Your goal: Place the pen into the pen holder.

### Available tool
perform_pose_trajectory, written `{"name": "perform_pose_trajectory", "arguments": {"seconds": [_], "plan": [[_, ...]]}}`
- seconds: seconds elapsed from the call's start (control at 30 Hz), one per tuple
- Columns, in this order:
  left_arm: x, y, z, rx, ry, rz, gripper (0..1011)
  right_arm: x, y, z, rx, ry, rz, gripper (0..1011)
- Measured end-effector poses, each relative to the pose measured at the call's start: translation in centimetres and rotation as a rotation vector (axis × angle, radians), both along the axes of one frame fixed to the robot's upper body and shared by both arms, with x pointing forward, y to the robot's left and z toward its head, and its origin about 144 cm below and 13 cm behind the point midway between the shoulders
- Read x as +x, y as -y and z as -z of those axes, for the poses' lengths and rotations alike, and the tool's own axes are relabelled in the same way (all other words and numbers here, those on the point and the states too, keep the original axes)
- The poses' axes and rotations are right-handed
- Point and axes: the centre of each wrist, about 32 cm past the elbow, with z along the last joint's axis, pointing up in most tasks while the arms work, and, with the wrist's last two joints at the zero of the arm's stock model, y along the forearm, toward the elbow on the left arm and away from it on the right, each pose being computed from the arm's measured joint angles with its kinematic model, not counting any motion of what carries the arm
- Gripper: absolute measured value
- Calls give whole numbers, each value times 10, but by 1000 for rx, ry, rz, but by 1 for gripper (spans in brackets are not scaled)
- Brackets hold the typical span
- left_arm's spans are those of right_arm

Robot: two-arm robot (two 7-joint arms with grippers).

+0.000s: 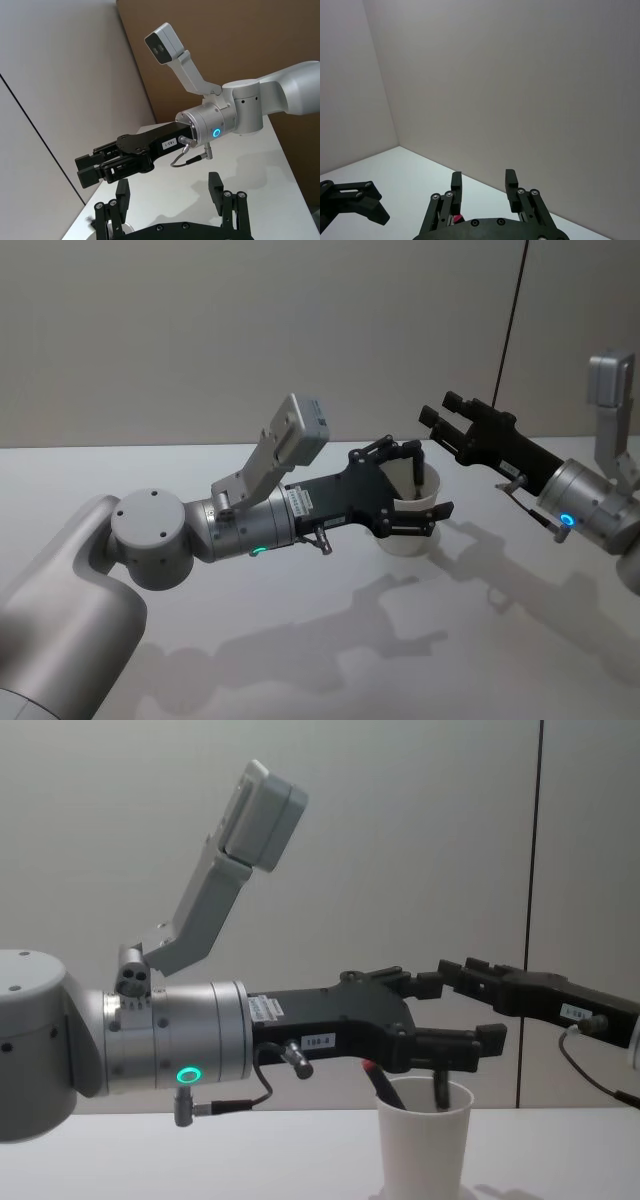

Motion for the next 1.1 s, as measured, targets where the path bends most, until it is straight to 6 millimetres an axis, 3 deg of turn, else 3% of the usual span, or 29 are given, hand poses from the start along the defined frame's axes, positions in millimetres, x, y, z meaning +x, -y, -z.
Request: {"name": "perform_pose_trajectory", "arguments": {"seconds": [0.53, 1.1], "plan": [[0, 0, 0, 0, 0, 0, 1004, 0, 2, 1, -1, 4, 5, 970], [0, 0, 0, 0, 0, 0, 1004, 1, 3, 1, 1, 5, 8, 1002]]}}
